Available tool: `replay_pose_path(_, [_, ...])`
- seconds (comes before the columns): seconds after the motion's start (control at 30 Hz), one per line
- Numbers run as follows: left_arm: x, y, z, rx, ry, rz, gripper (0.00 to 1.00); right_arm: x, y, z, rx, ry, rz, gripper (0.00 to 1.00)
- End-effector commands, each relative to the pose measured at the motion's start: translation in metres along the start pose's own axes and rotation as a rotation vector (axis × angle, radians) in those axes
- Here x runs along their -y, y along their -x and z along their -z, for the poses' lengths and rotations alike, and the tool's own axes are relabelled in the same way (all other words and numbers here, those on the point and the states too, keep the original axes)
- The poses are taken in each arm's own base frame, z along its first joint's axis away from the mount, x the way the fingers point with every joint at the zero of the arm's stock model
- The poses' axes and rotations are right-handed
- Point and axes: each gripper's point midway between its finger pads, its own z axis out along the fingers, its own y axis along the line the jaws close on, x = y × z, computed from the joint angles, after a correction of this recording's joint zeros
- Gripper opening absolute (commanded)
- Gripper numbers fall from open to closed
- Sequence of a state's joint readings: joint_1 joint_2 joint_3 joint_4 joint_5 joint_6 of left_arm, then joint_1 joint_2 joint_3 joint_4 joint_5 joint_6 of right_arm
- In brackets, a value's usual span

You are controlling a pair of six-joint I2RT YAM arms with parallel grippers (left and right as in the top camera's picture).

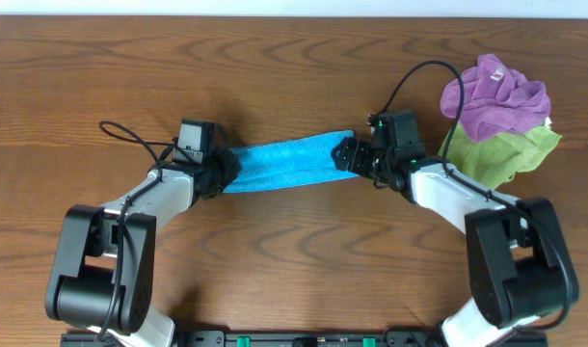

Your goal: Fold the cloth

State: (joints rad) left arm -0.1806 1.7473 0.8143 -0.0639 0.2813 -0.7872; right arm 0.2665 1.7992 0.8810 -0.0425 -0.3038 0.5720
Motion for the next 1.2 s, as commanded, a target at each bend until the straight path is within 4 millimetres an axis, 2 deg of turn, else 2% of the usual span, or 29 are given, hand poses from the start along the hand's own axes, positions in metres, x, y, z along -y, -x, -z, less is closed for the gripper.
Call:
replay_pose_path(0.0, [-0.014,-0.005,-0.010,-0.019,0.053,-0.005,0.06,-0.002,-0.007,-0.011,-0.027,0.018,-0.024,0.82])
replay_pose_path(0.2, [-0.014,-0.005,-0.010,-0.019,0.052,-0.004,0.06,-0.016,-0.013,-0.024,-0.025,0.051,0.003,0.73])
replay_pose_path(0.27, [-0.014,-0.005,-0.010,-0.019,0.052,-0.004,0.06,-0.020,-0.017,-0.027,-0.030,0.059,0.015,0.67])
replay_pose_path(0.37, [-0.014,-0.006,-0.010,-0.019,0.053,-0.005,0.06,-0.022,-0.021,-0.030,-0.040,0.059,0.025,0.51])
replay_pose_path(0.53, [-0.014,-0.005,-0.010,-0.019,0.052,-0.004,0.06,-0.028,-0.010,-0.025,0.004,0.074,0.084,0.05])
replay_pose_path(0.57, [-0.014,-0.005,-0.010,-0.019,0.053,-0.004,0.06,-0.031,-0.007,-0.022,0.016,0.081,0.095,0.01])
replay_pose_path(0.67, [-0.013,-0.005,-0.010,-0.019,0.050,-0.005,0.06,-0.047,0.004,-0.008,0.060,0.117,0.116,0.01])
replay_pose_path(0.83, [-0.008,-0.001,-0.009,-0.012,0.040,-0.008,0.06,-0.077,0.005,0.007,0.092,0.168,0.193,0.01])
replay_pose_path(1.17, [0.000,0.005,-0.007,0.001,0.027,-0.013,0.06,-0.142,-0.003,0.016,0.113,0.237,0.353,0.01])
